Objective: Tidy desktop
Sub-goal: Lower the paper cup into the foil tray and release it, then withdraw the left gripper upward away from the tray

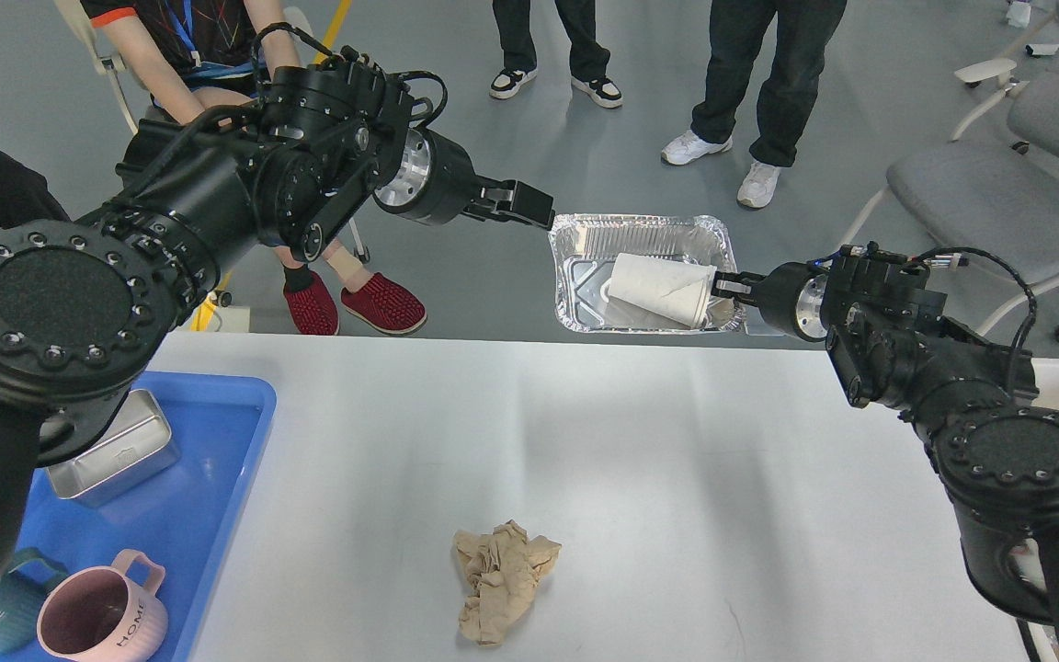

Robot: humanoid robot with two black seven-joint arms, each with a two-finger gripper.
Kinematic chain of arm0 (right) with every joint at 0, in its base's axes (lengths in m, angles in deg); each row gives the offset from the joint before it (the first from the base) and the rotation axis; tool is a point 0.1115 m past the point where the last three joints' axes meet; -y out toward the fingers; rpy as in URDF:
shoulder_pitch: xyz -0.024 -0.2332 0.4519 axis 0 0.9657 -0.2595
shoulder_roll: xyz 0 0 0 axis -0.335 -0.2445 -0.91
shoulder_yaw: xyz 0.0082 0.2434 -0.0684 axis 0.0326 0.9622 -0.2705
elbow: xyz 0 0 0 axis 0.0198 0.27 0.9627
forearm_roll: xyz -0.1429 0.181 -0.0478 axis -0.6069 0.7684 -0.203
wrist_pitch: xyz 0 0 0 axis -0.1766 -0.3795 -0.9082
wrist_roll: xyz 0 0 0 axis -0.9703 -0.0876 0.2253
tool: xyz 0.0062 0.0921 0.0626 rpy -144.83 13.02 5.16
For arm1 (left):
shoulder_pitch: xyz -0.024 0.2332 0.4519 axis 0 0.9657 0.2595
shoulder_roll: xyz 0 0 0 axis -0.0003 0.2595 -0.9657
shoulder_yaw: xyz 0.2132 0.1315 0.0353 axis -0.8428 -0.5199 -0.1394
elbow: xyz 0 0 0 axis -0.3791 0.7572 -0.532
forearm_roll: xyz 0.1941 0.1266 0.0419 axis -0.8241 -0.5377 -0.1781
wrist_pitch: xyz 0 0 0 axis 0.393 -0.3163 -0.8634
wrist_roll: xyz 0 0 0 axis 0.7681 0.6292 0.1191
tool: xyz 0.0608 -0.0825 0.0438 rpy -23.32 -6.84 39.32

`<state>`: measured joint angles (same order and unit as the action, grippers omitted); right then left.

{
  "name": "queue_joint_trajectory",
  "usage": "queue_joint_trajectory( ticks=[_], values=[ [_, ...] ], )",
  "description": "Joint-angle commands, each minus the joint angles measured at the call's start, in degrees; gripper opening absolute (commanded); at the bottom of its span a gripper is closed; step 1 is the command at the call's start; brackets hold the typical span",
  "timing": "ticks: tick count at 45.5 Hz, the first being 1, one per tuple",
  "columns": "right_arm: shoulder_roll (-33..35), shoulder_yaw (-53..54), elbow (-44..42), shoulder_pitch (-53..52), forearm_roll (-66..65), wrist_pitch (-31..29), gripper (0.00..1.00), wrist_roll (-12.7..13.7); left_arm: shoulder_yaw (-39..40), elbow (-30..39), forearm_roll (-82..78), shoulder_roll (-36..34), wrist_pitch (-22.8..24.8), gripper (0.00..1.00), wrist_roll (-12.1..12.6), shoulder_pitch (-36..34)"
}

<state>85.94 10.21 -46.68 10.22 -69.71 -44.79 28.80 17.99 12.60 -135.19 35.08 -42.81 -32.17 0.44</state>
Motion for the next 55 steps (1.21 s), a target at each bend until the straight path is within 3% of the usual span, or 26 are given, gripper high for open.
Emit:
queue_joint_trajectory(
  ticks=[1, 8, 12, 19, 23, 29, 43, 50, 55],
  values=[
    [-0.3, 0.0, 0.1, -0.1, 0.0, -0.1, 0.00, 0.0, 0.0, 0.0, 0.0, -0.5, 0.8, 0.90, -0.9, -0.3],
    [-0.3, 0.0, 0.3, 0.0, 0.0, -0.1, 0.00, 0.0, 0.0, 0.0, 0.0, -0.8, 1.7, 0.90, -1.2, -0.7],
    [-0.3, 0.0, 0.2, 0.0, 0.0, -0.1, 0.00, -0.1, -0.1, 0.1, -0.1, -1.5, 3.7, 0.90, -2.6, -2.0],
    [-0.3, 0.0, 0.2, 0.1, 0.0, -0.1, 0.00, 0.0, -0.2, 0.7, -0.5, -8.2, 9.0, 0.90, -4.4, -2.6],
    [-0.2, 0.0, 0.2, 0.1, 0.0, -0.1, 0.00, 0.0, -0.2, 1.6, -0.5, -13.6, 13.5, 0.90, -6.9, -4.1],
    [-0.2, 0.0, 0.2, 0.0, 0.0, -0.1, 0.00, 0.0, -0.2, 7.3, -0.7, -24.9, 14.8, 0.90, -9.0, -6.5],
    [-0.3, -0.1, 0.1, 0.0, -0.1, 0.0, 0.00, 0.1, 0.9, 37.2, -10.5, -59.2, 14.8, 0.90, -9.1, -10.7],
    [-0.3, -0.1, 0.1, 0.0, -0.1, 0.0, 0.00, 0.1, 0.7, 43.9, -13.8, -73.5, 14.8, 0.90, -9.2, -14.2],
    [-0.5, -0.2, 0.1, 0.0, -0.1, 0.0, 0.00, 0.2, 1.0, 46.2, -16.1, -79.3, 14.8, 0.90, -9.2, -17.6]
  ],
)
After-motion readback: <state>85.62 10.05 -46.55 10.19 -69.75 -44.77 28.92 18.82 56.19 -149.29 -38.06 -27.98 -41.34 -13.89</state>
